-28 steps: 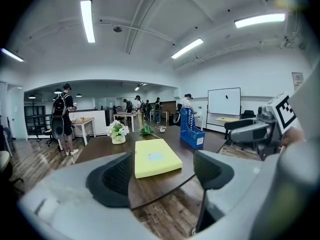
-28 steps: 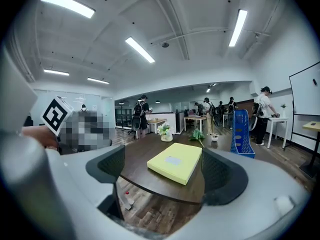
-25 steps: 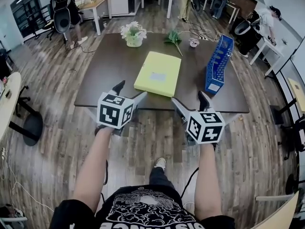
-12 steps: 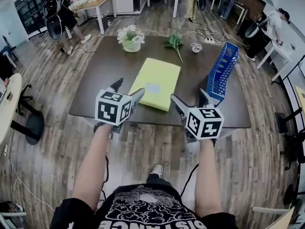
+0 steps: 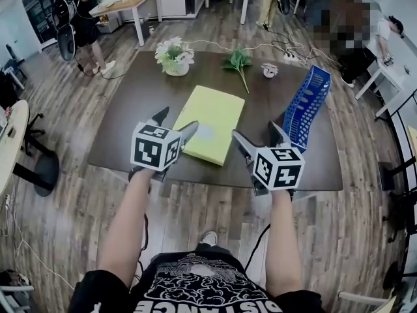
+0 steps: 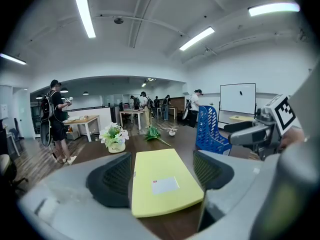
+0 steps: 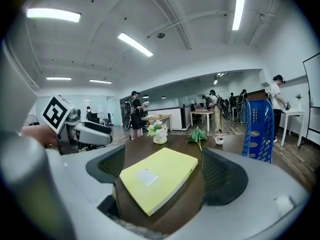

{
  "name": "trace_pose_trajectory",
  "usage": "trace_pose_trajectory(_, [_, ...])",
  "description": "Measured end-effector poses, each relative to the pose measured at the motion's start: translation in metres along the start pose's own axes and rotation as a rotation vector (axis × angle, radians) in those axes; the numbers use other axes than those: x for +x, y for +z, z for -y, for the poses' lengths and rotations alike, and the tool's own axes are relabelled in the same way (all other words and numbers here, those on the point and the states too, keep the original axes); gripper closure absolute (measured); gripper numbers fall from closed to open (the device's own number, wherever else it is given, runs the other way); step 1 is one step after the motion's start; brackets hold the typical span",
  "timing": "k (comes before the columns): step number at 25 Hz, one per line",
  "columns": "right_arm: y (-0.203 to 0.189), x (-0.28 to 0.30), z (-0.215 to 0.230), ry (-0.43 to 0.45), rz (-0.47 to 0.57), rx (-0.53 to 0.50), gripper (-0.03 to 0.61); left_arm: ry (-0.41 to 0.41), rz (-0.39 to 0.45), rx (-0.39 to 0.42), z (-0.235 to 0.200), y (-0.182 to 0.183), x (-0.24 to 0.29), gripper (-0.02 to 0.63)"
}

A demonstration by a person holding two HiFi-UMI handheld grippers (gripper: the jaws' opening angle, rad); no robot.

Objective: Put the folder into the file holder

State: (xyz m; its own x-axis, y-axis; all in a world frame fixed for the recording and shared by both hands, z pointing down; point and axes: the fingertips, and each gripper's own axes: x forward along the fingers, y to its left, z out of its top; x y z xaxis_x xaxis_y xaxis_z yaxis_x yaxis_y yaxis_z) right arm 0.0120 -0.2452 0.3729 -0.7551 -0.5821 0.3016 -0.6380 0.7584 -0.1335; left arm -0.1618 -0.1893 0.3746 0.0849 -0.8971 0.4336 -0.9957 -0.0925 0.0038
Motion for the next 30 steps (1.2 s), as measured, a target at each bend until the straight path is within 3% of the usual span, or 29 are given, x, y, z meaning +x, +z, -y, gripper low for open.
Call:
trace_pose_trajectory(16, [-0.009,0.032,0.019,0.036,-0.039,0.036,0.113,0.013,-0.045,-0.001,-0.014,0.000,0.031,0.222])
trace_pose_trajectory(30, [-0.020,0.098,0.024,0.009,-0.093,0.081,0.112,-0.057,-0.070,-0.008,-0.064,-0.003,0.087,0.222])
